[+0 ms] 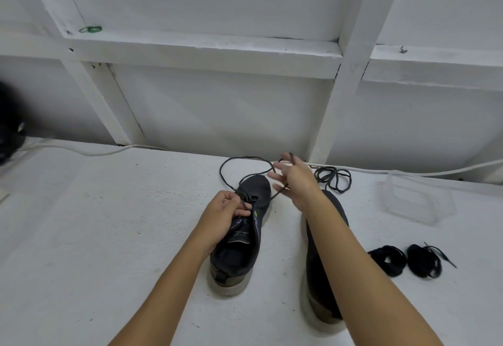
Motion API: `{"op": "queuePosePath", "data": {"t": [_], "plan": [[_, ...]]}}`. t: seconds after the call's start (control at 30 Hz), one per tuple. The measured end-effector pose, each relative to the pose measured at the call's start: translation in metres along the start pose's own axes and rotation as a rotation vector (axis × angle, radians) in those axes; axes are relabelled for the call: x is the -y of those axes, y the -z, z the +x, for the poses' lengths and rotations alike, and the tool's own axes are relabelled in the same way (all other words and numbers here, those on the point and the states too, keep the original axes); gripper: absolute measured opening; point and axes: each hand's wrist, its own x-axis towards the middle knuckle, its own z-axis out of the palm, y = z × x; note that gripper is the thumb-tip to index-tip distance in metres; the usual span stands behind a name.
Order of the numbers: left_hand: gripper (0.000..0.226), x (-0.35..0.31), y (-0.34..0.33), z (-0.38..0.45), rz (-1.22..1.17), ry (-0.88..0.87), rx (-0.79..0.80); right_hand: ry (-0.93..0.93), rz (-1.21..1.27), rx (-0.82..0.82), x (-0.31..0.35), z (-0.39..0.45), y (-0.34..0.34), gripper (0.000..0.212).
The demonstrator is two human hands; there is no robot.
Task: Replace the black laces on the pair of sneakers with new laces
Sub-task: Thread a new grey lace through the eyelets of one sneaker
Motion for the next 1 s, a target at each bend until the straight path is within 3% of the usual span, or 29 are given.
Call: {"op": "queuePosePath", "data": {"t": [0.13, 0.2, 0.27, 0.37, 0.47, 0.63, 0.73, 0.8, 0.87, 1.0], "plan": [[0.018, 0.003, 0.0, 0.002, -0.046, 0.012, -0.025, 0.161, 0.056, -0.024, 0.023, 0.0, -0.002, 0.026], [0.019, 0.005, 0.0, 0.003, -0.09, 0.023, -0.043, 0.203, 0.128, -0.095, 0.025, -0.008, -0.002, 0.011], [0.021, 0.006, 0.0, 0.003, -0.131, 0.037, -0.062, 0.216, 0.177, -0.229, 0.019, -0.02, -0.003, 0.014], [0.02, 0.008, -0.002, 0.003, -0.222, 0.057, -0.097, 0.138, 0.162, -0.419, -0.01, -0.037, -0.005, 0.026], [0.018, 0.01, -0.006, 0.001, -0.261, 0.047, -0.143, -0.004, 0.108, -0.445, -0.047, -0.053, -0.012, 0.02], [0.013, 0.005, -0.007, -0.005, -0.24, 0.018, -0.162, -0.101, -0.132, -0.357, -0.091, -0.073, -0.016, 0.043], [0.018, 0.002, -0.005, -0.008, -0.121, -0.033, -0.17, -0.009, -0.278, -0.414, -0.105, -0.081, -0.013, 0.08], [0.026, 0.001, -0.003, -0.01, 0.037, -0.067, -0.146, 0.124, -0.392, -0.408, -0.109, -0.089, -0.015, 0.091], [0.022, 0.0, 0.001, -0.01, 0.182, -0.113, -0.124, 0.241, -0.509, -0.415, -0.114, -0.093, -0.016, 0.085], [0.017, -0.001, 0.008, -0.003, 0.472, -0.312, -0.145, 0.386, -0.485, -0.262, -0.116, -0.09, -0.021, 0.038]]}}
